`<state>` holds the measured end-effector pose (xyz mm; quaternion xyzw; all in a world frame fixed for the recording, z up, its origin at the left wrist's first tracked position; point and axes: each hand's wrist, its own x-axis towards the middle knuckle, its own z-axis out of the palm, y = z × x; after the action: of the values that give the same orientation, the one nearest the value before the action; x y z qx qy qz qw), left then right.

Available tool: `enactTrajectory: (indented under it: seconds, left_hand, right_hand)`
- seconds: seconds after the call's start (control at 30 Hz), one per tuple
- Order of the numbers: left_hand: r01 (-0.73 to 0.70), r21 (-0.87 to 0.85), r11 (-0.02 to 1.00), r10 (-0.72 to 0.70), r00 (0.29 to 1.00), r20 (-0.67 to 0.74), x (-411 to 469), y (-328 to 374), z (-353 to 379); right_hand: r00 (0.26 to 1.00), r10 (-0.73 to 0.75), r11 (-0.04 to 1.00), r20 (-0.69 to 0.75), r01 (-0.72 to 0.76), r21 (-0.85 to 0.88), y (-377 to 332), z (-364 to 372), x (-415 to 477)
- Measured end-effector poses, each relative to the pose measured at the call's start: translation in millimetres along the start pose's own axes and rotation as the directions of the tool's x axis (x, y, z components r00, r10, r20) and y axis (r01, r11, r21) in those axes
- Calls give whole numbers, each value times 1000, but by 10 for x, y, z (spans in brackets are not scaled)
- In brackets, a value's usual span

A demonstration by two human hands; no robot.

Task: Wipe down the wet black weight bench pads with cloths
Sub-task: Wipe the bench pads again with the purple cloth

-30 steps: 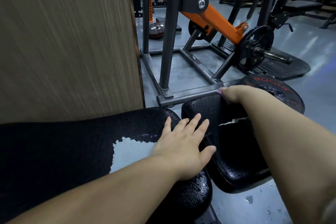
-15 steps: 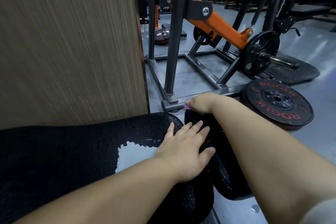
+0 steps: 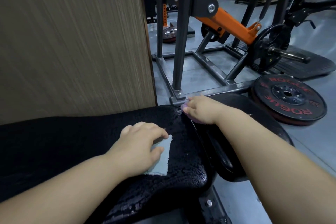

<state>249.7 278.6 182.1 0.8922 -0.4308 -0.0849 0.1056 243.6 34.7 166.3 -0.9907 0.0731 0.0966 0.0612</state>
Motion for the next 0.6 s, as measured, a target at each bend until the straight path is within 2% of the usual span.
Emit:
enactTrajectory:
  seconds: [0.1, 0.27, 0.43, 0.6]
  left_hand:
    - [7, 11, 1000, -7, 1000, 0, -19, 42, 13]
    - [10, 51, 999, -12, 999, 34, 19, 58, 29]
    - [-71, -12, 997, 71, 997, -38, 73, 91, 5]
    - [-78, -57, 995, 75, 996, -44, 160, 221, -3]
  right_hand:
    - [999, -18, 999, -38, 20, 49, -6, 42, -242]
    - [992, -72, 966, -101, 94, 240, 43, 112, -761]
    - [977, -91, 914, -191, 159, 373, 95, 305, -1237]
    - [975, -6, 794, -221, 139, 592, 118, 346, -1497]
